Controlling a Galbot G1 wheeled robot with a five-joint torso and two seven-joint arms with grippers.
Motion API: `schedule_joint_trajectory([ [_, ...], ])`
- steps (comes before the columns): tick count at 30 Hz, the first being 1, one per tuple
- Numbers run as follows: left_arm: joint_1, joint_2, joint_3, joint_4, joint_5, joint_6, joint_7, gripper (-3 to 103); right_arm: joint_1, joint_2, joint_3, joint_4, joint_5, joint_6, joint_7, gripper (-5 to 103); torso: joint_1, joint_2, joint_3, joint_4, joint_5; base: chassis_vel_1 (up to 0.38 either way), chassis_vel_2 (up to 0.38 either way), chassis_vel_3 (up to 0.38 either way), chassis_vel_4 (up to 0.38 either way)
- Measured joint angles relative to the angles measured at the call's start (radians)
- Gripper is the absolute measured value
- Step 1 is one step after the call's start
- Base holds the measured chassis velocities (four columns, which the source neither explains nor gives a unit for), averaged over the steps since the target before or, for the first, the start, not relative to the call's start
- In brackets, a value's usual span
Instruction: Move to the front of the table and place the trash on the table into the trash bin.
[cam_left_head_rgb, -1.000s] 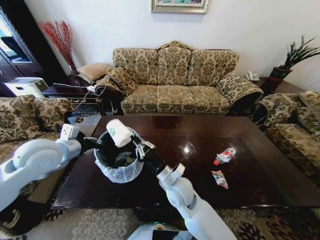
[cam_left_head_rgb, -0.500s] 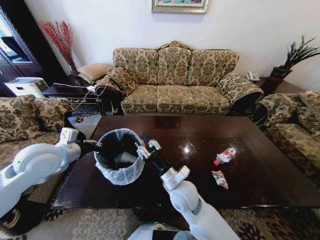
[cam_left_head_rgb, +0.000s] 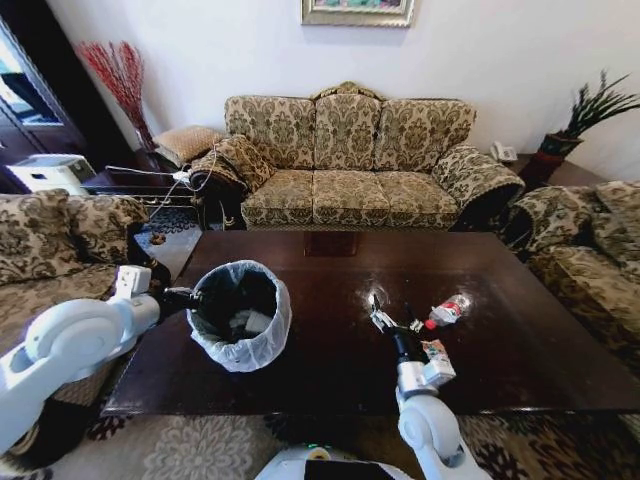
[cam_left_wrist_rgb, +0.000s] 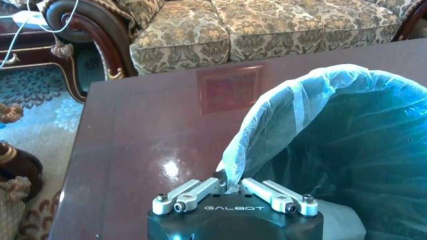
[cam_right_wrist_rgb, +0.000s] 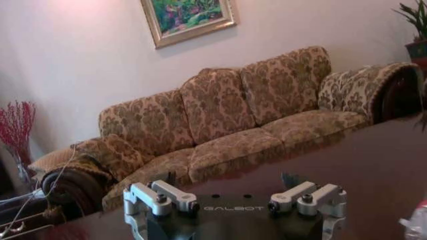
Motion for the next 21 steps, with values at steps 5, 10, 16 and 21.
schedule_joint_trajectory([
  [5,0.003,-0.018,-0.001,-0.011,0.005,-0.001,0.005,0,0.012,0.008,-0.012,-0.004,-0.013,0.002,0.006,100,0.0,0.0,0.0,0.0,0.0,-0.009,-0.253,0.026,0.28],
  [10,0.004,-0.025,-0.001,-0.011,0.01,-0.001,0.01,0,0.014,0.009,-0.022,-0.005,-0.028,0.005,0.009,100,0.0,0.0,0.0,0.0,-0.0002,-0.022,-0.45,0.022,0.441],
  [16,0.001,-0.025,-0.001,-0.012,0.01,-0.002,0.012,0,0.009,0.021,-0.034,-0.037,-0.091,0.024,0.042,100,-0.001,0.0,0.0,-0.0002,0.0009,0.002,-0.551,-0.003,0.531],
  [21,0.001,-0.035,0.002,-0.02,0.01,-0.004,0.016,0,0.049,0.036,-0.036,-0.115,-0.104,0.005,0.077,100,-0.002,0.001,-0.001,-0.0003,0.0015,-0.019,-0.366,-0.001,0.294],
])
